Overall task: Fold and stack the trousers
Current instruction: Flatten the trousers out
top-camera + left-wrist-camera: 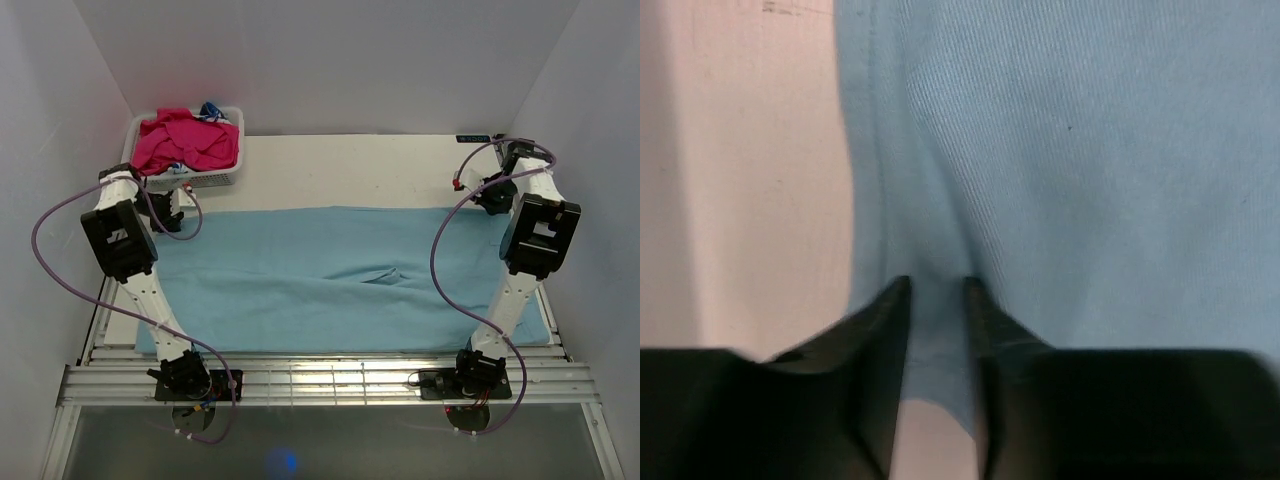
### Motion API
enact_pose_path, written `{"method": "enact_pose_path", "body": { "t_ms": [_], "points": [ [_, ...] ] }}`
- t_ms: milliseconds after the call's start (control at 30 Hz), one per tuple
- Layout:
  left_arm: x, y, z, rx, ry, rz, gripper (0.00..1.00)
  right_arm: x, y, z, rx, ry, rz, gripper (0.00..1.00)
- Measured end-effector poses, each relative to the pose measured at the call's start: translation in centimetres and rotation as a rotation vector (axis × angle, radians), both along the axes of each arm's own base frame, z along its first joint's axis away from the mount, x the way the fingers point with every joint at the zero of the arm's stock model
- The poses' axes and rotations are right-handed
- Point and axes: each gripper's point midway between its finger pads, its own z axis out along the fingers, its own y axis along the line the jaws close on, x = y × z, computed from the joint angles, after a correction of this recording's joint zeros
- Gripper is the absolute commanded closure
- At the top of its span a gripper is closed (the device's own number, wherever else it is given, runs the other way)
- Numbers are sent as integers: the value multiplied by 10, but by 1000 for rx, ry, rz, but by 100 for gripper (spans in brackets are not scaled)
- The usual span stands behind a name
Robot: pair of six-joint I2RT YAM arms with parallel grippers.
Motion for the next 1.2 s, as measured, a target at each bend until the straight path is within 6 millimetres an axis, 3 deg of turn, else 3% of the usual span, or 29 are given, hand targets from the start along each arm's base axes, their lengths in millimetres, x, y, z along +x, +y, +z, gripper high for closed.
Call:
{"method": "enact_pose_path", "body": {
  "t_ms": [33, 100, 133, 267, 467, 567, 700, 867, 967, 1000, 1200],
  "points": [
    [-4, -1, 1, -2, 9, 5, 48, -1, 0, -2, 0, 1, 1, 92],
    [-8, -3, 2, -8, 21, 14, 23, -5, 1, -8, 1, 13, 8, 92],
    [-9, -4, 3, -15, 24, 15, 20, -6, 1, -11, 1, 17, 14, 92],
    [3, 4, 16, -6, -5, 32, 17, -8, 1, -15, -6, 24, 32, 92],
    [53, 29, 51, 58, -162, 16, 16, -7, 0, -15, -19, 19, 49, 92],
    [57, 32, 43, 62, -161, 2, 16, -7, 0, -14, -21, 17, 53, 92],
    [52, 30, 10, 41, -98, -13, 16, -8, 0, -11, -24, 12, 61, 92],
    [51, 29, 9, 34, -99, -26, 18, -9, 1, -2, -32, -7, 74, 92],
    [49, 28, 7, 34, -88, -31, 28, -10, 3, 4, -29, -19, 82, 92],
    [47, 27, 6, 34, -83, -32, 39, -11, 3, 6, -28, -24, 85, 92],
    [30, 25, -2, 33, -13, -29, 79, -13, 5, 12, -29, -36, 103, 92]
  ]
}}
